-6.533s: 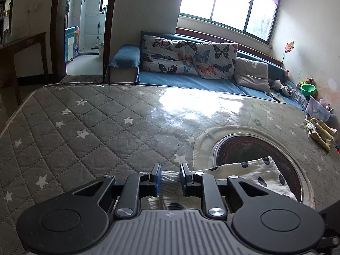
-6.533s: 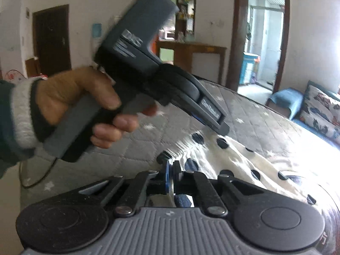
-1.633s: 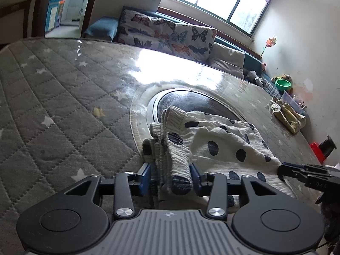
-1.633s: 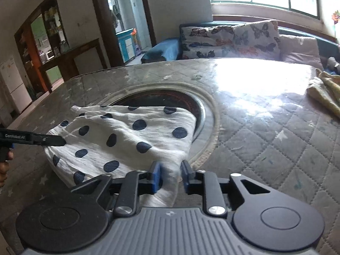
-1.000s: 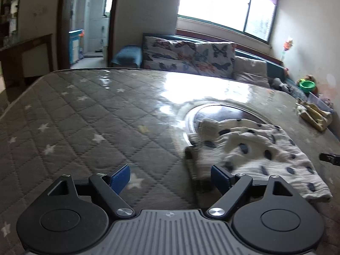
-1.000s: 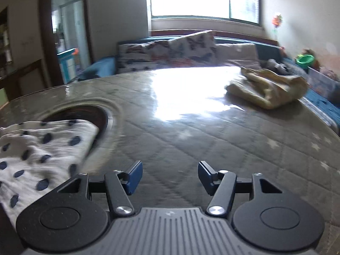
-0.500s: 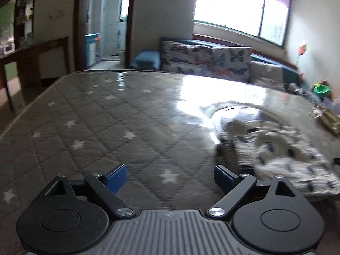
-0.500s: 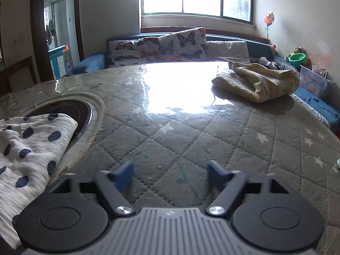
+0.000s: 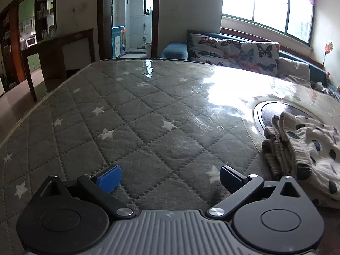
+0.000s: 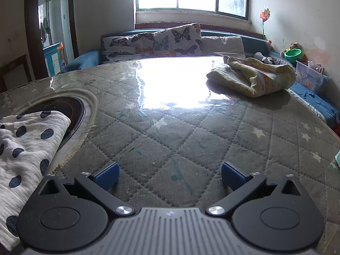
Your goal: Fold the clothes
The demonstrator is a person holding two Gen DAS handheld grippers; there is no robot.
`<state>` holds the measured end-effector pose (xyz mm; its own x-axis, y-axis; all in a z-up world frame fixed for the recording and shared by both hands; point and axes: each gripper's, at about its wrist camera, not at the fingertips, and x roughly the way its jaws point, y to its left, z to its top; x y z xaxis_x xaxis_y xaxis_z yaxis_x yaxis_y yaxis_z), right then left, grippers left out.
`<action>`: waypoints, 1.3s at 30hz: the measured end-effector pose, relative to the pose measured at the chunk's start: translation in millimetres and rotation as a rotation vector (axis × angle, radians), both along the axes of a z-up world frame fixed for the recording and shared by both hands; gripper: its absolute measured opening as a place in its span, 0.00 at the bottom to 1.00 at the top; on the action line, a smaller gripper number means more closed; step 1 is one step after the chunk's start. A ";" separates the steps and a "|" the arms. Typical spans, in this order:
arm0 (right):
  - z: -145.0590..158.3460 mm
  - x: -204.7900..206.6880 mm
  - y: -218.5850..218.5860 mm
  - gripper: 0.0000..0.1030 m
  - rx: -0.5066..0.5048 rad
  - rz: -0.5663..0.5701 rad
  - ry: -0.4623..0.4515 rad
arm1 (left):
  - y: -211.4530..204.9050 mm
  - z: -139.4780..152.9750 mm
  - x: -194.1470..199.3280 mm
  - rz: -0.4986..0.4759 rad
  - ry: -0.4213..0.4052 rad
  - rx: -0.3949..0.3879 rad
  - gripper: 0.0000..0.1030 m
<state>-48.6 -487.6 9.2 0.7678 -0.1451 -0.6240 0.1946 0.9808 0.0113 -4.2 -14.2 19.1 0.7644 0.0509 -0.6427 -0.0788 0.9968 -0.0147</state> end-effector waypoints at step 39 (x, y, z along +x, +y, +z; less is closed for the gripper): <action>-1.8 2.3 -4.4 1.00 0.001 0.003 0.001 | -6.8 -3.4 -1.3 0.001 -0.012 0.024 1.00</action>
